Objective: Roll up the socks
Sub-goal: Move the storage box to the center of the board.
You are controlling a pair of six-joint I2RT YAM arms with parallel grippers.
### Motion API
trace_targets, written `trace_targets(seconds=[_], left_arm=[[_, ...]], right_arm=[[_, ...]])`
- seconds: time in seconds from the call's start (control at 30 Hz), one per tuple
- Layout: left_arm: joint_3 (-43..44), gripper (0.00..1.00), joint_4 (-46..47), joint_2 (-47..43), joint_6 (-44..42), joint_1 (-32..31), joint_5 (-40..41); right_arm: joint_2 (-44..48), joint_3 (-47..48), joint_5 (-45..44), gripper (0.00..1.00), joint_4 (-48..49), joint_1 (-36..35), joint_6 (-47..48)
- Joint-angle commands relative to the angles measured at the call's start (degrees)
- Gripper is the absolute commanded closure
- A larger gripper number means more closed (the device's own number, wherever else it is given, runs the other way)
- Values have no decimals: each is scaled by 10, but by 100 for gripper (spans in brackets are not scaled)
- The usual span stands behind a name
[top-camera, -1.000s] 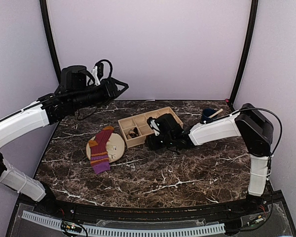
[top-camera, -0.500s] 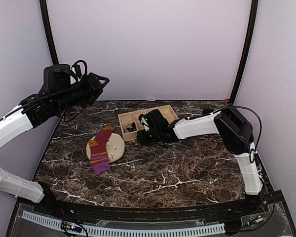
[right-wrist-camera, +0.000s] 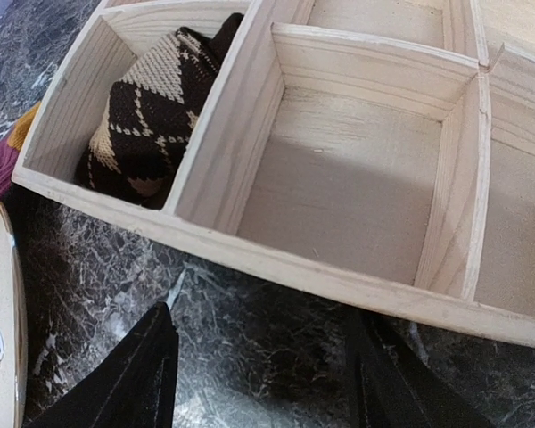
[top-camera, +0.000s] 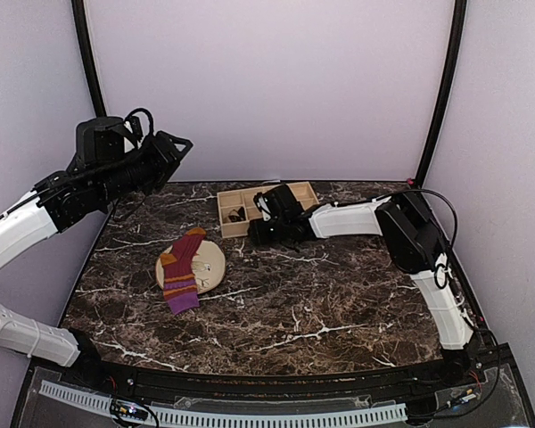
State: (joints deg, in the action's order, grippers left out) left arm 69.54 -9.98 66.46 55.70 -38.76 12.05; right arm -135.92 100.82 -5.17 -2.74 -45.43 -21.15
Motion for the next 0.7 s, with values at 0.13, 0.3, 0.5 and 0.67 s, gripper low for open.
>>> trace_targets(seconds=[0.13,0.3,0.5,0.67], left_arm=[[-15,42,15,-12,-23,4,6],[-9,42,15,-8,-26,4,7],[-33,37,26,1,-107,4,18],[-126,34,63,23,-285,4,45]], right_arm=[[-43,79,22,41,-1,10,-2],[-24,52,26,41,17,5,-2],[77,-91,13,41,72,-8,3],[177,-233,-10,40,122,-30,4]])
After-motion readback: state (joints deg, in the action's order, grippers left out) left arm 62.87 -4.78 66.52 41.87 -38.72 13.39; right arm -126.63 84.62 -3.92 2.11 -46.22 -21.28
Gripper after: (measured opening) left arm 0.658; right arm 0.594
